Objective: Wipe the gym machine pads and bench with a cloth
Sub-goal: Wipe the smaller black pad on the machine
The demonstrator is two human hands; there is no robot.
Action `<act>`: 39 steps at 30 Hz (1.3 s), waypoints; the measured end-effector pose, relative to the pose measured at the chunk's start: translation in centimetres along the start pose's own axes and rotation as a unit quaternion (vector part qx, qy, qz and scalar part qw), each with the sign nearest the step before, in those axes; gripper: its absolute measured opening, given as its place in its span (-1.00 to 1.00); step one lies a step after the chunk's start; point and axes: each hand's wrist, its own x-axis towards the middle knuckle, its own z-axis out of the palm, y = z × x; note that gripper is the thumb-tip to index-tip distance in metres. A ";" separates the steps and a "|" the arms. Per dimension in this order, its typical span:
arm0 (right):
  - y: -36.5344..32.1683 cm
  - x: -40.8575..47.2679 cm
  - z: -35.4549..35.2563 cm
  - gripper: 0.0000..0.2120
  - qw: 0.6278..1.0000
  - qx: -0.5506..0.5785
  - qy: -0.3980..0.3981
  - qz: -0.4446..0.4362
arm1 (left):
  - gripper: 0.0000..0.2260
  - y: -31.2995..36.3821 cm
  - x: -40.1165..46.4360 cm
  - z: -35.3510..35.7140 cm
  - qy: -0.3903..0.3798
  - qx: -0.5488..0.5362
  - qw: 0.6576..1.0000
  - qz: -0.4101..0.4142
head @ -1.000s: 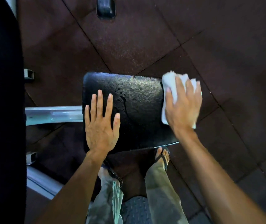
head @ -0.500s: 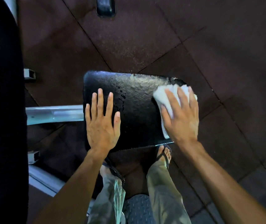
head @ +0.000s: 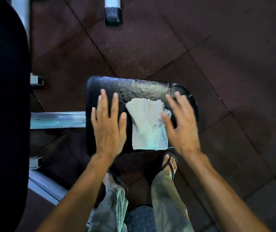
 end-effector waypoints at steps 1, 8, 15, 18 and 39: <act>1.4 0.7 -0.8 -0.49 1.000 -0.001 0.017 0.016 | -0.51 1.8 -0.3 -0.2 0.006 0.008 1.000 0.003; 4.6 1.8 0.8 -0.52 0.993 -0.114 0.019 0.031 | -0.52 10.2 -3.5 4.6 0.009 0.070 0.997 -0.014; 4.6 1.5 0.9 -0.52 0.992 -0.122 0.034 0.018 | -0.47 1.6 -4.3 2.8 -0.008 0.110 0.993 0.037; 4.4 1.4 1.2 -0.52 0.987 -0.149 0.054 0.025 | -0.55 -2.5 -1.5 0.9 0.003 0.053 0.999 0.005; 5.1 1.2 1.3 -0.50 0.986 -0.155 0.056 0.011 | -0.61 2.3 7.7 1.8 0.049 0.035 0.996 0.061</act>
